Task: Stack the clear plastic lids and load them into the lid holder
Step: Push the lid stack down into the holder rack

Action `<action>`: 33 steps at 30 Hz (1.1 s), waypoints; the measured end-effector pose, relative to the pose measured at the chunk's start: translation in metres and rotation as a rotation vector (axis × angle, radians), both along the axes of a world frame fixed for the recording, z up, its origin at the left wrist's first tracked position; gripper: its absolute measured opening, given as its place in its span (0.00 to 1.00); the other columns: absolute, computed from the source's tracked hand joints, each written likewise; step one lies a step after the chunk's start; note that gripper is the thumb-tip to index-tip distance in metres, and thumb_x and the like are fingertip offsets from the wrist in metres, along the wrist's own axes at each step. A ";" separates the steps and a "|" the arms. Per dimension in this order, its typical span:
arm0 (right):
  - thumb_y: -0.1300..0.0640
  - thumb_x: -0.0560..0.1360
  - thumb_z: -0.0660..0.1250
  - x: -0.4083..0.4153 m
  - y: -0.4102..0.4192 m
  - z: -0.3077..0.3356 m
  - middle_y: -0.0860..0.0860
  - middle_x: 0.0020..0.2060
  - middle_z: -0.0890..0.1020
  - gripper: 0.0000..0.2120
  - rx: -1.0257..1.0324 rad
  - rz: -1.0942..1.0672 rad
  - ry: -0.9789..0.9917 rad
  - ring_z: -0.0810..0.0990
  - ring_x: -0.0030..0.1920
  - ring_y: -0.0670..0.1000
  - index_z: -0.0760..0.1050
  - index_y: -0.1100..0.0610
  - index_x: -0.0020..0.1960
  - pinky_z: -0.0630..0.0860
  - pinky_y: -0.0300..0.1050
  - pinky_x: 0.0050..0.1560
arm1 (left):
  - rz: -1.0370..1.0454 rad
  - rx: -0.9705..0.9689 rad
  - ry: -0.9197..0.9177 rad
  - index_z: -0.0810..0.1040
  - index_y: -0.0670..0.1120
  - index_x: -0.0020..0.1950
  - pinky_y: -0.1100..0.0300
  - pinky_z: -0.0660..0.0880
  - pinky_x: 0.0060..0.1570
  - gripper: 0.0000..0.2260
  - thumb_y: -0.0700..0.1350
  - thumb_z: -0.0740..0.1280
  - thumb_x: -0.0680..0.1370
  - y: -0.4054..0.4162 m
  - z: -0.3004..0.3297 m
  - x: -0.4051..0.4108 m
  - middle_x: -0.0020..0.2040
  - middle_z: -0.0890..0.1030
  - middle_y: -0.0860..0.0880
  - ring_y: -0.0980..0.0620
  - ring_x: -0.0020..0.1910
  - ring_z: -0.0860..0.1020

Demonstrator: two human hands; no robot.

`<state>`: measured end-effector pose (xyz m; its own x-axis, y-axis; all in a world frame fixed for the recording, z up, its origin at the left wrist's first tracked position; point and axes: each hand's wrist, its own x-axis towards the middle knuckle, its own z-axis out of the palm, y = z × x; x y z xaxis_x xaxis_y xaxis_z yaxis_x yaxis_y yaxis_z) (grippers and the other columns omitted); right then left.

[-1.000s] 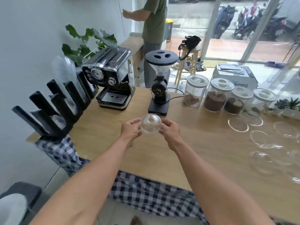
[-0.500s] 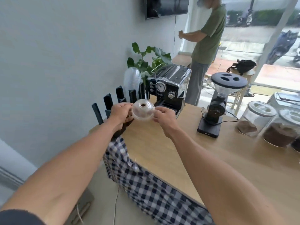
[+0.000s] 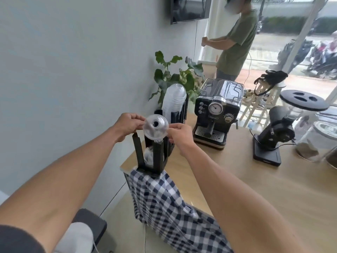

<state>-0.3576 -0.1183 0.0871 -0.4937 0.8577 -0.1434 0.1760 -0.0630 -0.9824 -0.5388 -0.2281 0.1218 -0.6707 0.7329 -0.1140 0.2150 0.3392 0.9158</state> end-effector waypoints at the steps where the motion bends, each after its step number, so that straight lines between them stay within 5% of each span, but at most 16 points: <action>1: 0.62 0.77 0.73 -0.007 -0.002 -0.004 0.54 0.45 0.87 0.05 -0.035 -0.017 -0.017 0.85 0.46 0.52 0.83 0.53 0.46 0.84 0.49 0.52 | -0.017 -0.018 -0.005 0.84 0.43 0.52 0.61 0.71 0.38 0.04 0.38 0.72 0.78 0.001 -0.003 -0.009 0.47 0.86 0.44 0.50 0.46 0.85; 5: 0.63 0.75 0.74 -0.023 -0.004 -0.015 0.55 0.46 0.88 0.04 -0.205 -0.080 -0.061 0.86 0.43 0.49 0.85 0.57 0.48 0.81 0.46 0.44 | -0.076 -0.096 -0.074 0.86 0.43 0.49 0.56 0.70 0.42 0.04 0.38 0.72 0.76 0.007 -0.018 -0.033 0.46 0.88 0.44 0.47 0.48 0.87; 9: 0.62 0.73 0.76 -0.033 -0.003 -0.022 0.54 0.41 0.87 0.03 -0.347 -0.136 -0.104 0.85 0.41 0.52 0.84 0.60 0.47 0.84 0.54 0.55 | -0.078 -0.169 -0.196 0.86 0.37 0.51 0.50 0.78 0.56 0.11 0.39 0.77 0.71 0.013 -0.035 -0.052 0.48 0.88 0.41 0.47 0.41 0.85; 13: 0.65 0.73 0.75 -0.040 -0.003 -0.036 0.54 0.38 0.83 0.03 -0.431 -0.164 -0.127 0.81 0.38 0.53 0.82 0.61 0.45 0.84 0.52 0.52 | -0.061 -0.243 -0.281 0.85 0.39 0.49 0.58 0.81 0.38 0.13 0.37 0.77 0.66 0.020 -0.049 -0.062 0.47 0.86 0.41 0.50 0.36 0.84; 21: 0.64 0.74 0.74 -0.044 -0.004 -0.078 0.53 0.34 0.85 0.03 -0.492 -0.225 -0.176 0.83 0.33 0.50 0.83 0.60 0.41 0.79 0.43 0.38 | -0.097 -0.347 -0.438 0.84 0.39 0.51 0.52 0.82 0.53 0.10 0.36 0.76 0.70 0.028 -0.093 -0.073 0.42 0.84 0.43 0.47 0.36 0.83; 26: 0.66 0.75 0.71 -0.045 -0.003 -0.093 0.55 0.37 0.86 0.05 -0.490 -0.240 -0.192 0.84 0.36 0.51 0.83 0.61 0.41 0.81 0.46 0.47 | -0.075 -0.351 -0.464 0.82 0.40 0.42 0.55 0.81 0.44 0.04 0.36 0.76 0.72 0.026 -0.114 -0.070 0.37 0.84 0.45 0.46 0.37 0.83; 30: 0.65 0.75 0.74 -0.047 -0.004 -0.105 0.54 0.35 0.86 0.06 -0.493 -0.256 -0.192 0.83 0.35 0.51 0.82 0.60 0.39 0.79 0.45 0.42 | -0.068 -0.367 -0.480 0.82 0.43 0.42 0.54 0.79 0.49 0.04 0.36 0.75 0.73 0.024 -0.129 -0.071 0.39 0.82 0.46 0.47 0.40 0.81; 33: 0.65 0.74 0.76 -0.047 -0.005 -0.109 0.56 0.36 0.85 0.05 -0.500 -0.265 -0.185 0.81 0.37 0.53 0.83 0.63 0.39 0.77 0.46 0.43 | -0.041 -0.352 -0.509 0.82 0.43 0.42 0.57 0.80 0.40 0.04 0.36 0.72 0.75 0.021 -0.135 -0.069 0.39 0.81 0.46 0.49 0.37 0.81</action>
<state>-0.4049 -0.1233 -0.0216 -0.2003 0.7547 -0.6248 0.2562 -0.5752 -0.7769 -0.6080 -0.2066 -0.0133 -0.4407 0.6175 -0.6515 -0.2000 0.6400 0.7419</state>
